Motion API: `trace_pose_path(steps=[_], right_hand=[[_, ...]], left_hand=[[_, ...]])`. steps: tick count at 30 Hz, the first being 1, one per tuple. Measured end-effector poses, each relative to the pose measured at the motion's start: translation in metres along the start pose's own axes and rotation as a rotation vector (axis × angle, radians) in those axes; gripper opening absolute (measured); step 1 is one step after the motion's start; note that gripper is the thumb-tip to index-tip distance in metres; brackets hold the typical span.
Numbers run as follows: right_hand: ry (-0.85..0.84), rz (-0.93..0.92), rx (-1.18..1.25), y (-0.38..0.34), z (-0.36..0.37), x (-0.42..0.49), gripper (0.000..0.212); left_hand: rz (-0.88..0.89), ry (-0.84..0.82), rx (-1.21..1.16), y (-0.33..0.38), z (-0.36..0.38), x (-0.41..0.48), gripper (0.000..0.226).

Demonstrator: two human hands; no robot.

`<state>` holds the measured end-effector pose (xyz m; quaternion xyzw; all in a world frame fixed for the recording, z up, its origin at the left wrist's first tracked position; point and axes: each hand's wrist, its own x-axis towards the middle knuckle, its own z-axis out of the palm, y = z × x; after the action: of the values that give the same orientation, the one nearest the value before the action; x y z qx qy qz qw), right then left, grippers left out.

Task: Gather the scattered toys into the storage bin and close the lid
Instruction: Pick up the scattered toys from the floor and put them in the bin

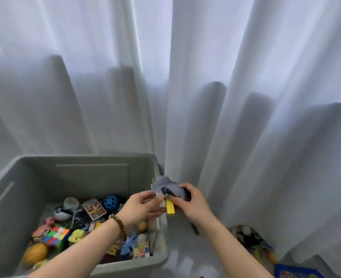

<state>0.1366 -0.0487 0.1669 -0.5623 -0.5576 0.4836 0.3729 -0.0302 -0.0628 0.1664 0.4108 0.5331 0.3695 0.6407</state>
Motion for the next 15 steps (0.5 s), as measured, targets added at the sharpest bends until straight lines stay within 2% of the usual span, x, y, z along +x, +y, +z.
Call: trace_pose_path(steps=[3,5,7,9,10,12,15], right_hand=[[-0.078,0.036,0.060,-0.022,0.073,0.012,0.025],[-0.113,0.079,0.044,-0.025,0.110,0.020,0.039],[-0.154,0.144,0.017,-0.025,0.129,0.022,0.052],[-0.167,0.118,-0.060,-0.019,0.129,0.020,0.050],[-0.161,0.086,-0.101,-0.016,0.123,0.019,0.044],[-0.118,0.033,-0.131,-0.006,0.100,0.015,0.030],[0.041,0.022,-0.078,0.016,0.054,0.005,0.025]], left_hand=[[0.001,0.090,0.008,0.008,-0.070,-0.023,0.014],[-0.060,0.156,0.068,0.005,-0.110,-0.032,0.015],[-0.119,0.209,0.260,-0.005,-0.141,-0.034,0.018],[-0.118,0.262,0.483,-0.014,-0.159,-0.035,0.022],[-0.106,0.277,0.533,-0.018,-0.161,-0.035,0.034],[-0.076,0.267,0.543,-0.021,-0.151,-0.034,0.045],[0.019,0.223,0.560,-0.020,-0.114,-0.025,0.040]])
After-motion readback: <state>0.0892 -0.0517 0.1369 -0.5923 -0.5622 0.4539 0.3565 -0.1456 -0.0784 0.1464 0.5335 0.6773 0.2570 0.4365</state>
